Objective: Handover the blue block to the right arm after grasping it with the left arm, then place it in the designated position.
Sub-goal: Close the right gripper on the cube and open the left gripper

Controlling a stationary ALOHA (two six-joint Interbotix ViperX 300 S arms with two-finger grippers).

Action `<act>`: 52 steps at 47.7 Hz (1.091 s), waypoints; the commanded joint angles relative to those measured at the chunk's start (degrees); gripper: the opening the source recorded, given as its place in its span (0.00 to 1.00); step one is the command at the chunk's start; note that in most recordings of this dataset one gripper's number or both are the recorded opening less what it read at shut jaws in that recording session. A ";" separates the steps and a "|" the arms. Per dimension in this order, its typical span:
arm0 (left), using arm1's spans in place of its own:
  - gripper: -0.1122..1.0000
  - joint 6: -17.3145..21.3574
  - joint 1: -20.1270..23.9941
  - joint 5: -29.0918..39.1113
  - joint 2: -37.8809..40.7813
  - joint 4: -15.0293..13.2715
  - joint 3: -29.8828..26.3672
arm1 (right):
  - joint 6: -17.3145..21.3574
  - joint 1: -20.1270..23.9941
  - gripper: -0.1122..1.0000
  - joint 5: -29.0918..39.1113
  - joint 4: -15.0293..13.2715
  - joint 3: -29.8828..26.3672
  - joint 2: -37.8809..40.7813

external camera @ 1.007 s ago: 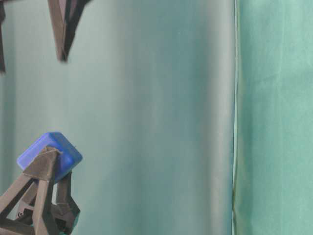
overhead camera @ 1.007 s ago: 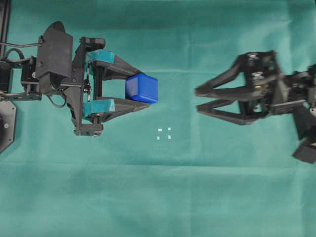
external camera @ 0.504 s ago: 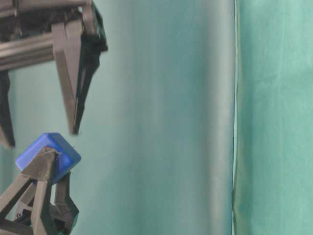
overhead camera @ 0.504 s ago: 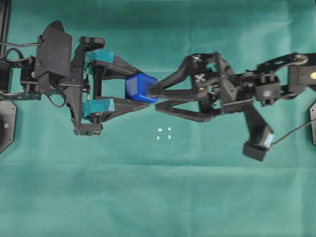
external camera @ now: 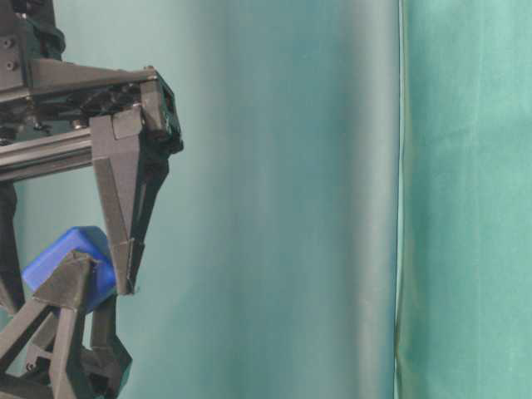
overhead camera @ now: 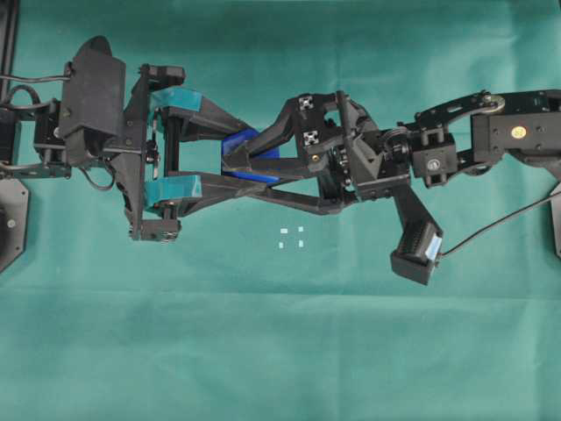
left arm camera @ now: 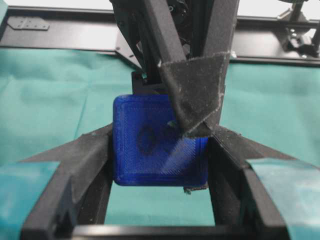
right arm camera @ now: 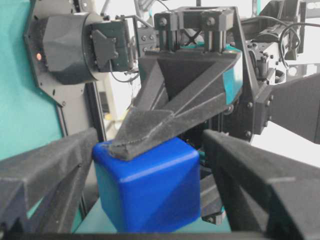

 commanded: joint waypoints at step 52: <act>0.52 -0.09 0.00 -0.26 -0.97 -0.09 -0.62 | 0.62 0.09 0.67 8.53 0.09 -2.99 -0.53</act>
